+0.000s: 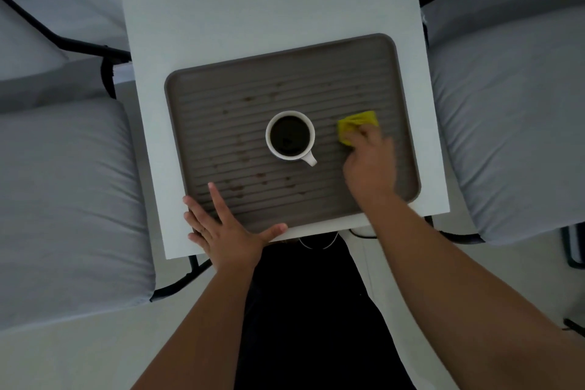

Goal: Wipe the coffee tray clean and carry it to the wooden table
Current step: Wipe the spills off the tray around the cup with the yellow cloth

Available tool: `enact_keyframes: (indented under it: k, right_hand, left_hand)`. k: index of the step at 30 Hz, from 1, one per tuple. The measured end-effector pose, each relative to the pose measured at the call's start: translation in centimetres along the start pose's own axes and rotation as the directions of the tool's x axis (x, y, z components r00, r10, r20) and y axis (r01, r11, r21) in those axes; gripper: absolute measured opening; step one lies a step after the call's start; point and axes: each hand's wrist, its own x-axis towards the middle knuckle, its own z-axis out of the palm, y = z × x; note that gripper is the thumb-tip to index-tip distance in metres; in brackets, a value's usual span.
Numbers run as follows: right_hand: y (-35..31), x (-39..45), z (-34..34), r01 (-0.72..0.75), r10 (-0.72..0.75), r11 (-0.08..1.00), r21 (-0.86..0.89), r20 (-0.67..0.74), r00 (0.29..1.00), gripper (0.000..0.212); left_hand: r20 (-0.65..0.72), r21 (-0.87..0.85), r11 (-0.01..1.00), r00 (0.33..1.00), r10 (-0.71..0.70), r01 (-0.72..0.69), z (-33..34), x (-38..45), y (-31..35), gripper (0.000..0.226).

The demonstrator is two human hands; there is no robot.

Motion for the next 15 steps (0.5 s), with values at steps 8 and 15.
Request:
enact_keyframes:
  k: [8, 15]
  right_hand:
    - [2.9, 0.9, -1.6, -0.007, 0.005, 0.992, -0.122, -0.016, 1.0, 0.045]
    - [-0.5, -0.4, -0.3, 0.191, -0.166, 0.964, -0.187, 0.14, 0.976, 0.051]
  left_hand:
    - [0.026, -0.009, 1.0, 1.0, -0.015, 0.016, -0.4, -0.1, 0.3, 0.153]
    - [0.024, -0.001, 1.0, 1.0, -0.014, 0.014, -0.3, -0.2, 0.4, 0.154]
